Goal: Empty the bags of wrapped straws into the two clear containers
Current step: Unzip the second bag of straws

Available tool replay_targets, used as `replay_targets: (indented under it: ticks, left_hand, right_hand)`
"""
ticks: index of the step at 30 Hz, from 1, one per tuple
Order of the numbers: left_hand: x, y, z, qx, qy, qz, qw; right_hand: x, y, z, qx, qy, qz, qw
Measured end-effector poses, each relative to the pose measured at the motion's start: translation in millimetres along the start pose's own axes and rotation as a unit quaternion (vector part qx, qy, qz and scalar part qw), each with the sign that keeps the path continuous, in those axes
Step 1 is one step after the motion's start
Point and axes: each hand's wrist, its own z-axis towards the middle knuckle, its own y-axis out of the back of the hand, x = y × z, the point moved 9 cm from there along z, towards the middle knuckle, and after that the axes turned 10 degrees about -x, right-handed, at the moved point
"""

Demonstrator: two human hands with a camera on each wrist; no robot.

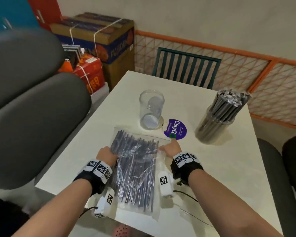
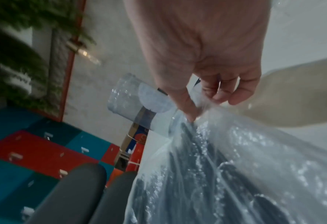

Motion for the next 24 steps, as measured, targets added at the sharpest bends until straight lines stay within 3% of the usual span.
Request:
replay_targets:
  ticks: [4, 7, 9, 12, 14, 15, 17, 20, 24]
  left_hand:
    - [4, 28, 1, 0.006, 0.015, -0.11, 0.994]
    - [4, 62, 5, -0.041, 0.009, -0.202, 0.978]
    - [0, 94, -1, -0.109, 0.007, -0.262, 0.959]
    - [-37, 158, -28, -0.262, -0.098, -0.253, 0.926]
    - [-78, 189, -54, -0.287, -0.191, -0.29, 0.893]
    - [-96, 198, -64, -0.259, -0.216, -0.32, 0.885]
    - [-127, 198, -73, -0.138, -0.212, -0.381, 0.89]
    - [-144, 175, -75, 0.056, -0.111, -0.434, 0.892]
    - [-144, 155, -72, 0.166, -0.059, -0.445, 0.878]
  right_hand:
    - [31, 7, -11, 0.04, -0.009, 0.152, 0.988]
    - [63, 18, -32, 0.082, 0.016, 0.227, 0.97]
    - [87, 26, -48, 0.112, 0.058, 0.254, 0.959]
    - [128, 40, -80, 0.145, 0.14, 0.293, 0.935]
    - [154, 47, -103, 0.141, 0.224, 0.269, 0.926]
    - [166, 50, -113, 0.129, 0.271, 0.245, 0.922]
    - [185, 54, -130, 0.089, 0.361, 0.189, 0.909]
    - [199, 58, -148, 0.04, 0.456, 0.121, 0.881]
    - [203, 62, -154, 0.018, 0.496, 0.08, 0.865]
